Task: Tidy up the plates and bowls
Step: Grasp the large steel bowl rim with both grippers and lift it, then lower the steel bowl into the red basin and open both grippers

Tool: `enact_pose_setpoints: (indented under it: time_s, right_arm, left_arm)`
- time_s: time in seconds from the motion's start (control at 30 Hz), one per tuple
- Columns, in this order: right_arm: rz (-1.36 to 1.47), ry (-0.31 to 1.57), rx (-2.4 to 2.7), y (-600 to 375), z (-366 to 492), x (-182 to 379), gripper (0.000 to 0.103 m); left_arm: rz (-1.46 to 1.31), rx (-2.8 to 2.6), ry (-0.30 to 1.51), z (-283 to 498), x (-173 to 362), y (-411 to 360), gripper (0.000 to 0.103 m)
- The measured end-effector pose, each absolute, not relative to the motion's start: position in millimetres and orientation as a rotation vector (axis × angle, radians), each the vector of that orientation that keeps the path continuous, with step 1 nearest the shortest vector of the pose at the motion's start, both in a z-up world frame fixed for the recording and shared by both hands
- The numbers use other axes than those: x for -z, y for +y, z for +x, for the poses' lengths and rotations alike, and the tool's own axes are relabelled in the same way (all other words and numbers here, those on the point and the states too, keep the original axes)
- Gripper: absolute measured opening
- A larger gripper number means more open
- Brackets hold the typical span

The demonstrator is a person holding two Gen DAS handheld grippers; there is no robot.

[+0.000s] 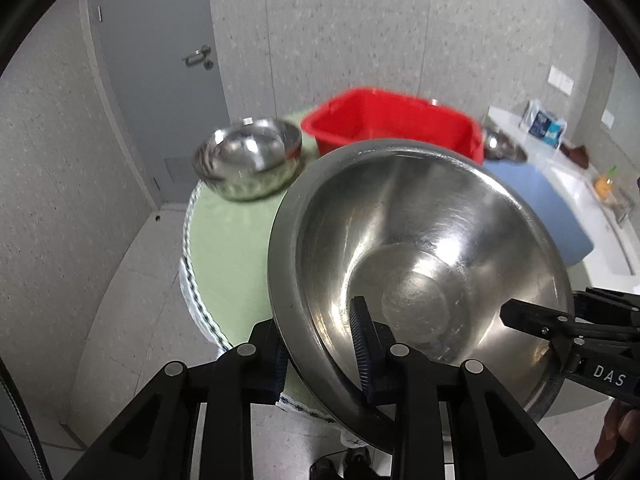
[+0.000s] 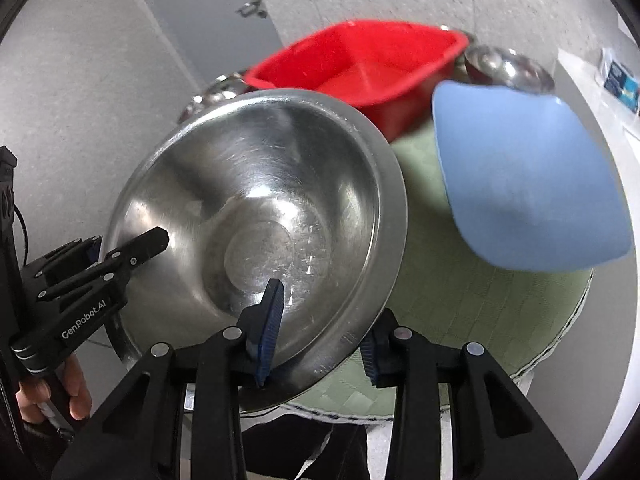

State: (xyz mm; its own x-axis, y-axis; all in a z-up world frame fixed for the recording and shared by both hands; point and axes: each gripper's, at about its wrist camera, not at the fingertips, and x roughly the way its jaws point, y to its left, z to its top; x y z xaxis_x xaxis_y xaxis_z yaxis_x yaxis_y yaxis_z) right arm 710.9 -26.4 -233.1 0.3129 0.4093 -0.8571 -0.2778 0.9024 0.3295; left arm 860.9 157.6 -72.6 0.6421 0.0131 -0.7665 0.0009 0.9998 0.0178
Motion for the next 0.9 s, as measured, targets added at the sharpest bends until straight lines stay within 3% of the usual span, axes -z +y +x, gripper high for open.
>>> enact_pose_setpoints:
  time_s: [0.33,0.6,0.9]
  right_arm:
    - [0.14,1.032,-0.428,-32,766,178,0.035]
    - [0.111,1.04,-0.338,-41,863,187,0.035]
    - [0.144,1.198,-0.288,-38,936,241,0.035]
  left_arm:
    - [0.021,0.061,0.751,906,30,147,0.025]
    - [0.006,0.135,0.786,1021,61,153,0.026]
    - [0.035,0.186,0.928,1127,120,172,0.03]
